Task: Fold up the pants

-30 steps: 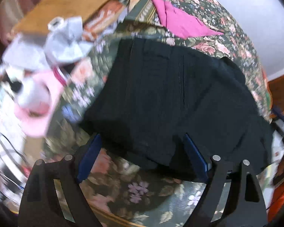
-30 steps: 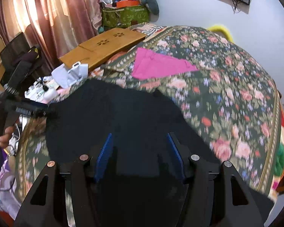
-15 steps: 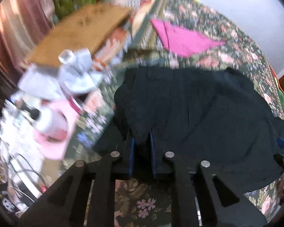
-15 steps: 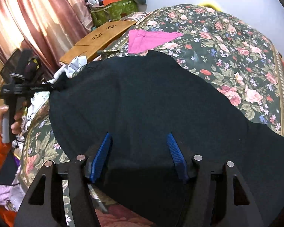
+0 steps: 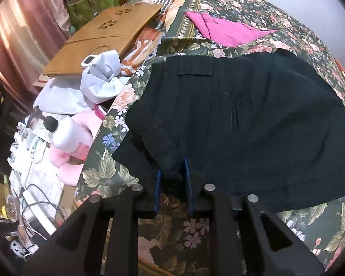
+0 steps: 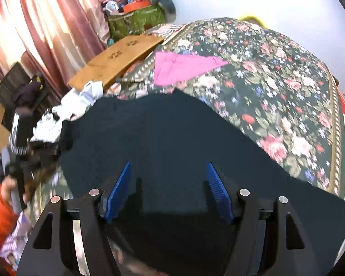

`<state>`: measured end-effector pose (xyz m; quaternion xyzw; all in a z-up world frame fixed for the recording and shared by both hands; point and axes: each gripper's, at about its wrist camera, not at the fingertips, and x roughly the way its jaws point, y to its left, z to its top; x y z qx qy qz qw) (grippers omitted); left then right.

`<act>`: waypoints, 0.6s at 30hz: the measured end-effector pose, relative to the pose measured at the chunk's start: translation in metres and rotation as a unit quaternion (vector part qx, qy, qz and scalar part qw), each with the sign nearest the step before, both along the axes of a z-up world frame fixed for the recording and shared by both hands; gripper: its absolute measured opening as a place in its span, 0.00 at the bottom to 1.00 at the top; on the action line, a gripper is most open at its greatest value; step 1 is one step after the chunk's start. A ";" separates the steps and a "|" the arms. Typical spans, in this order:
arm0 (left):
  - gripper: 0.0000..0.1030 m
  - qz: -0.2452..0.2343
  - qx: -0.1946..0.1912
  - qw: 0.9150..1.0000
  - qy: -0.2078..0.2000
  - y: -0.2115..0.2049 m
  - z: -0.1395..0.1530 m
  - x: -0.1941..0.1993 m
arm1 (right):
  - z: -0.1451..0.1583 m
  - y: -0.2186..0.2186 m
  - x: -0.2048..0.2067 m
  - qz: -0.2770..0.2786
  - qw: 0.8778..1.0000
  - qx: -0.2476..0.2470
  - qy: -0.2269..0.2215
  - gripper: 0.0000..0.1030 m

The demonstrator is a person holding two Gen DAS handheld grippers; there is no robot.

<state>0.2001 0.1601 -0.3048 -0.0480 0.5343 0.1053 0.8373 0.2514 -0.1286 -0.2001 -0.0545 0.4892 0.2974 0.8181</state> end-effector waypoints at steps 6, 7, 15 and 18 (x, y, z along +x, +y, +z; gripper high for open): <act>0.37 -0.009 0.002 1.000 0.000 0.007 0.013 -0.006 | -0.038 0.012 0.011 -0.013 0.998 -0.030 0.051 0.64; 0.44 -0.009 0.005 1.000 -0.006 0.008 0.020 -0.010 | -0.042 0.008 0.009 -0.015 0.998 -0.024 0.056 0.65; 0.71 -0.002 -0.002 1.000 -0.030 0.012 0.050 -0.012 | -0.033 -0.037 -0.018 -0.033 0.998 -0.019 0.050 0.80; 0.75 -0.004 -0.008 1.000 -0.030 0.003 0.053 -0.001 | -0.029 -0.058 -0.025 -0.055 0.997 -0.011 0.057 0.81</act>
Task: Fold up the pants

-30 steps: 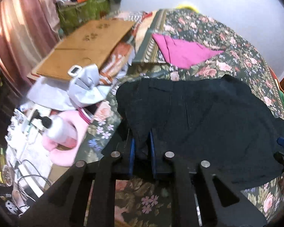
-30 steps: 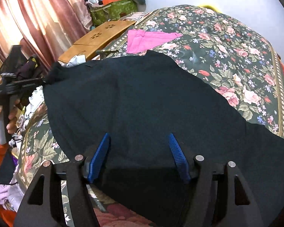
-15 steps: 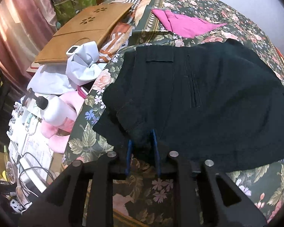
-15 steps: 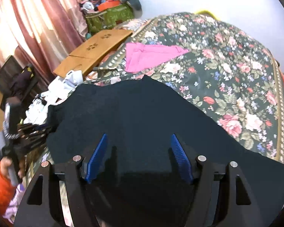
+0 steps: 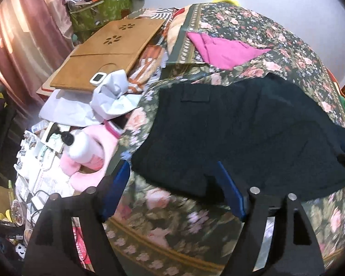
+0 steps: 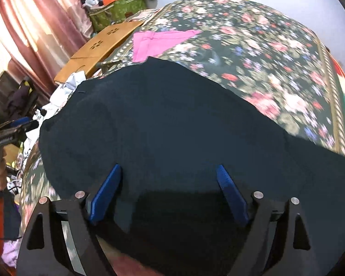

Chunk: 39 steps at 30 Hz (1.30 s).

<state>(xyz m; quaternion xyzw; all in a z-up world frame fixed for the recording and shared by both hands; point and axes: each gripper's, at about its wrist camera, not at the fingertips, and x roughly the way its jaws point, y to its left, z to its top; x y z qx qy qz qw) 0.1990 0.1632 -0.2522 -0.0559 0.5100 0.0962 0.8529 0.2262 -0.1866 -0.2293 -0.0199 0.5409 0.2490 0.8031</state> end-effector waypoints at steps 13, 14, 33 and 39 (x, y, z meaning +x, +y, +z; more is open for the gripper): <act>0.75 -0.127 -0.025 0.991 0.022 -0.121 -0.001 0.058 | 0.021 -0.119 -0.054 -0.136 0.991 0.010 0.006 0.81; 0.75 -0.141 -0.021 0.990 0.023 -0.134 -0.001 0.061 | 0.024 -0.128 -0.058 -0.150 0.989 0.011 0.000 0.81; 0.87 -0.269 0.008 0.963 0.033 -0.259 -0.011 0.096 | 0.002 -0.248 -0.092 -0.348 0.925 0.150 0.020 0.81; 0.87 -0.279 0.005 0.960 0.036 -0.276 -0.016 0.102 | -0.003 -0.248 -0.081 -0.353 0.926 0.134 0.001 0.74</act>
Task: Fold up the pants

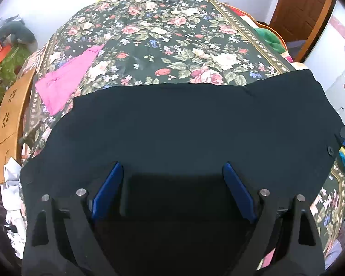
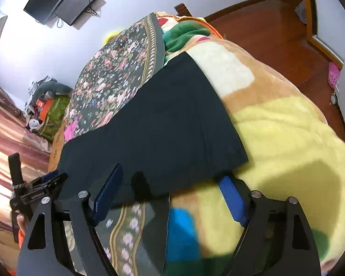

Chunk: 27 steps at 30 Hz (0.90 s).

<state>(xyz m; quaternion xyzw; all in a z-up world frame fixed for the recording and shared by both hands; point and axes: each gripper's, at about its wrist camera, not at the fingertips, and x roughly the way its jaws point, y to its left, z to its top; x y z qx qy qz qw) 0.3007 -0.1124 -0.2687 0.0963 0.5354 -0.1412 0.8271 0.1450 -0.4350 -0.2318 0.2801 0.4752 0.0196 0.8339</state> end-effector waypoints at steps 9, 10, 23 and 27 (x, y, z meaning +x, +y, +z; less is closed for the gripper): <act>0.87 -0.004 -0.001 1.000 -0.005 -0.010 -0.001 0.003 | 0.004 -0.019 0.004 -0.022 0.999 -0.029 -0.019 0.09; 0.87 -0.004 -0.001 1.000 -0.005 -0.010 0.000 0.003 | 0.006 -0.019 0.004 -0.021 0.999 -0.034 -0.024 0.08; 0.87 0.003 -0.004 0.999 -0.051 0.002 0.024 -0.008 | 0.072 0.019 0.019 0.019 0.985 -0.134 -0.103 0.07; 0.87 0.021 -0.026 0.997 -0.067 0.022 0.042 -0.012 | 0.098 0.038 0.033 0.037 0.982 -0.118 -0.143 0.07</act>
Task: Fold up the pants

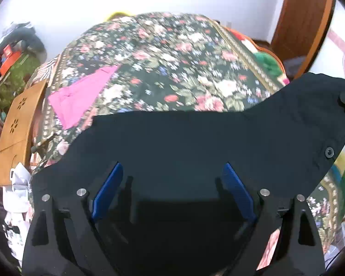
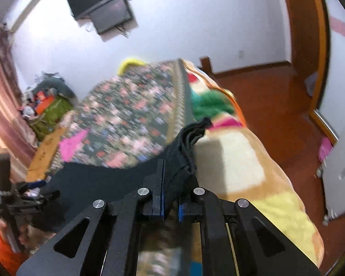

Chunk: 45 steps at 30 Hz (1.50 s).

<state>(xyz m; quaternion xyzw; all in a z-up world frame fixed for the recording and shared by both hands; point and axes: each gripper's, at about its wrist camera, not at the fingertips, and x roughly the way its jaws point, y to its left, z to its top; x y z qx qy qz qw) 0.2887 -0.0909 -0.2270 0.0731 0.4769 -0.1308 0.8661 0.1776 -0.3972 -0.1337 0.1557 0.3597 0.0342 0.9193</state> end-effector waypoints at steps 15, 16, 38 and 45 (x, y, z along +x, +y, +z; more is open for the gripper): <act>0.87 0.072 -0.015 0.995 -0.059 0.090 0.043 -0.037 | 0.037 0.136 0.068 0.159 0.986 0.021 -0.040 0.07; 0.88 0.079 -0.018 0.995 -0.060 0.097 0.044 -0.040 | 0.033 0.147 0.071 0.170 0.985 0.020 -0.035 0.07; 0.88 0.112 -0.029 0.992 -0.043 0.125 0.041 -0.066 | -0.077 0.271 0.030 0.354 0.925 -0.057 0.124 0.22; 0.88 0.105 -0.025 0.993 -0.050 0.113 0.050 -0.065 | -0.059 0.257 0.015 0.372 0.920 -0.052 0.114 0.37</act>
